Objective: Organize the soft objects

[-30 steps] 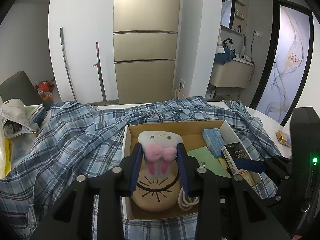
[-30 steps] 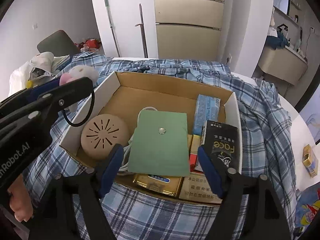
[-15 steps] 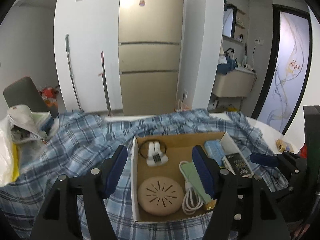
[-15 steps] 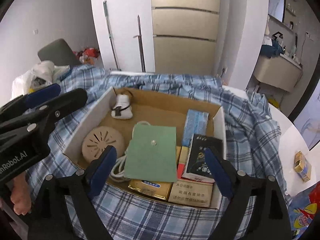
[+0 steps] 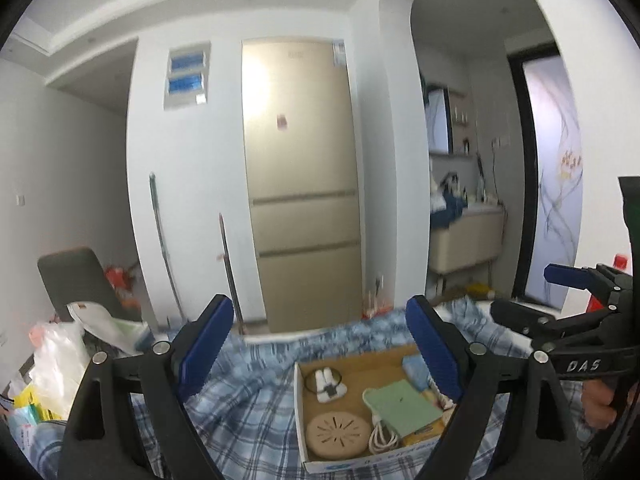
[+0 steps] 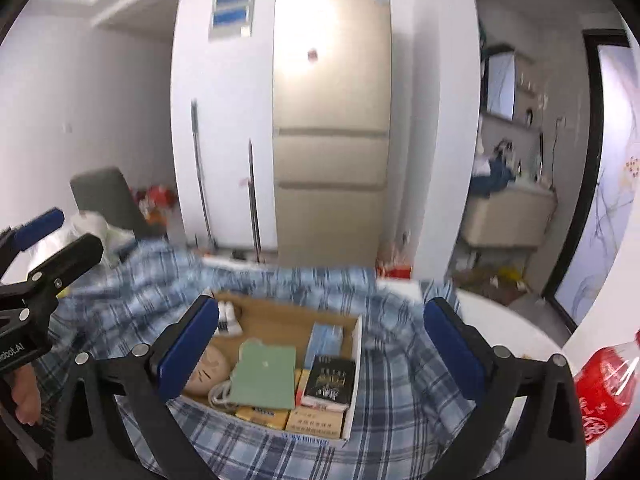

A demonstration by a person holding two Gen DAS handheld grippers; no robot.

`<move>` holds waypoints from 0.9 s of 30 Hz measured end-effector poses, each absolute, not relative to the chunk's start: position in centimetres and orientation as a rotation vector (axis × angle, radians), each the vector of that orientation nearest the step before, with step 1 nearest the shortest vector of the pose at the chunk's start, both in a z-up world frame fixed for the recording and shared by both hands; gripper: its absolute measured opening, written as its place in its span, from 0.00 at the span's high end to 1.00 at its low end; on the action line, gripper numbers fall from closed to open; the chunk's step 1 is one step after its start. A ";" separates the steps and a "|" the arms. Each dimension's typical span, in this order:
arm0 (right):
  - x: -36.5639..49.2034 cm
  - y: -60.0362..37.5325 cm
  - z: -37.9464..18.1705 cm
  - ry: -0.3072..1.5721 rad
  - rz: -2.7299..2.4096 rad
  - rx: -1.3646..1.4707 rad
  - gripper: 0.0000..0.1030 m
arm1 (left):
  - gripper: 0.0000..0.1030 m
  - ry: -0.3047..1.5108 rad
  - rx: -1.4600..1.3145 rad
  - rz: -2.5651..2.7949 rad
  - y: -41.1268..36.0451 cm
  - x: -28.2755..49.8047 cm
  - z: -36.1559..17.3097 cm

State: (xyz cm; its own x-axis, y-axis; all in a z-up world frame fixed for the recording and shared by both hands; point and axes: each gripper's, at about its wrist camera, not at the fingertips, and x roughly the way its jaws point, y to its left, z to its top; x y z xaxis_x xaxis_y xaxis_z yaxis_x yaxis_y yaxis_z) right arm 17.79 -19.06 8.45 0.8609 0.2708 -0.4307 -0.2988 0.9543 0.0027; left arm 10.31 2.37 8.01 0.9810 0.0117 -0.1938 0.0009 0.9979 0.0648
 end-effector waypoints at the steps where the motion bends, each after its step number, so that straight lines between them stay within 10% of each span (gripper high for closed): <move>1: 17.1 -19.5 9.0 0.404 0.310 -0.051 0.00 | 0.04 0.177 0.067 0.009 2.4 9.7 8.3; 27: 10.9 -25.1 5.6 0.179 0.272 0.047 0.00 | 0.00 0.058 0.130 0.020 1.8 3.9 1.5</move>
State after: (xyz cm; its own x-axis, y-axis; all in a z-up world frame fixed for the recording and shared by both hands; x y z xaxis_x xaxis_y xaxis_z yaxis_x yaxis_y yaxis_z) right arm 10.87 -25.06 5.62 0.9475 0.2713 -0.1694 -0.2630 0.9622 0.0705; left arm 3.86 1.81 1.46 0.9981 0.0234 -0.0561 -0.0159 0.9914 0.1301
